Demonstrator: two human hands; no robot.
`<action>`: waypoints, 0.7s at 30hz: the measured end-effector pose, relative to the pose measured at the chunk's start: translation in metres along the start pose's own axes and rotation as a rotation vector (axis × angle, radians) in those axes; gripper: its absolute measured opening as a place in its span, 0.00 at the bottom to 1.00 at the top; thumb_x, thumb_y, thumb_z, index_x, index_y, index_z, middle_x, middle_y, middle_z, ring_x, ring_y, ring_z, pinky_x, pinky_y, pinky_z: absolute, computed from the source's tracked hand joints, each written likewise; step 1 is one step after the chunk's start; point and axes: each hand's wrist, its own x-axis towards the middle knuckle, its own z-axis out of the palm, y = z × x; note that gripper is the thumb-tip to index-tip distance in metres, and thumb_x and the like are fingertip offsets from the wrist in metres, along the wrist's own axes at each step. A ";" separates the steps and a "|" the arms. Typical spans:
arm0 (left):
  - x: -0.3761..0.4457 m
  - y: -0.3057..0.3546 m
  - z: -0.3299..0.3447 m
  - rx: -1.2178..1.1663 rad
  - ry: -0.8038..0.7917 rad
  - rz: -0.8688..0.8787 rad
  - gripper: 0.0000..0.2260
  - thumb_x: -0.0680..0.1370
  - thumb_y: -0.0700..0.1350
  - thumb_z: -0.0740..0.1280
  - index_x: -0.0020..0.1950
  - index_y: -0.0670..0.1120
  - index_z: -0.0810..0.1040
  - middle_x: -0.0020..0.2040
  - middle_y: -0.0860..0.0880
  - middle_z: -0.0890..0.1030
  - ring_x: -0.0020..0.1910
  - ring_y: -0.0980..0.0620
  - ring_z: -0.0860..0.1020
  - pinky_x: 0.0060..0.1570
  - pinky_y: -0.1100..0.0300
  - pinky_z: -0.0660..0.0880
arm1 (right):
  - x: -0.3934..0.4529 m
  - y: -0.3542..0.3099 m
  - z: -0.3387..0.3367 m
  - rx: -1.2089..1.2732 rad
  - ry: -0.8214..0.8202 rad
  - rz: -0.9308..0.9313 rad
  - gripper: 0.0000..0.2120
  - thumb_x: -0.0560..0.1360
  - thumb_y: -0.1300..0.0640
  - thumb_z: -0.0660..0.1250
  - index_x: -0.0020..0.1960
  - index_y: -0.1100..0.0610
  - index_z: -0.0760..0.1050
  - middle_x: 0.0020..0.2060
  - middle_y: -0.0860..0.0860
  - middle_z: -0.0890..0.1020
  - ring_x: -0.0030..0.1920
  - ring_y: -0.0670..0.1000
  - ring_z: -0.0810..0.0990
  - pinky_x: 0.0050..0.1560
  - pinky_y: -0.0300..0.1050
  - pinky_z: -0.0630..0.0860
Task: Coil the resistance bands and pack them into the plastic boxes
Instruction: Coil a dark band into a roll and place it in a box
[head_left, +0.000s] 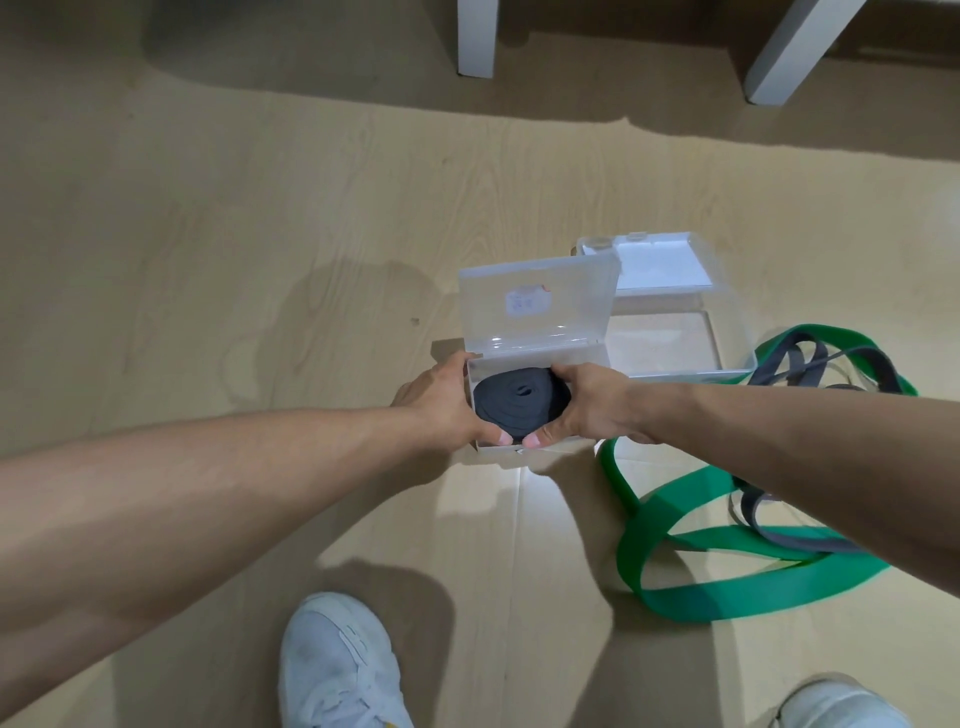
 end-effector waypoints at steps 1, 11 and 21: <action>0.002 0.000 -0.001 -0.008 -0.012 -0.008 0.49 0.57 0.57 0.83 0.74 0.57 0.65 0.66 0.57 0.77 0.64 0.50 0.77 0.64 0.49 0.75 | -0.001 -0.001 0.000 -0.032 -0.004 -0.007 0.40 0.62 0.53 0.85 0.70 0.53 0.72 0.61 0.47 0.79 0.63 0.52 0.77 0.68 0.48 0.74; 0.007 -0.001 0.002 -0.145 -0.037 0.004 0.39 0.71 0.50 0.80 0.77 0.52 0.65 0.67 0.54 0.76 0.67 0.51 0.75 0.67 0.55 0.72 | -0.027 -0.004 0.010 -0.302 0.169 -0.072 0.35 0.73 0.45 0.76 0.76 0.48 0.67 0.67 0.52 0.66 0.66 0.54 0.74 0.70 0.46 0.68; 0.008 0.001 0.024 -0.010 0.104 -0.032 0.40 0.71 0.53 0.79 0.77 0.51 0.61 0.70 0.49 0.75 0.64 0.45 0.77 0.62 0.50 0.75 | -0.011 -0.003 0.016 -0.274 0.227 -0.070 0.28 0.70 0.51 0.79 0.64 0.50 0.69 0.60 0.54 0.68 0.51 0.55 0.77 0.59 0.44 0.74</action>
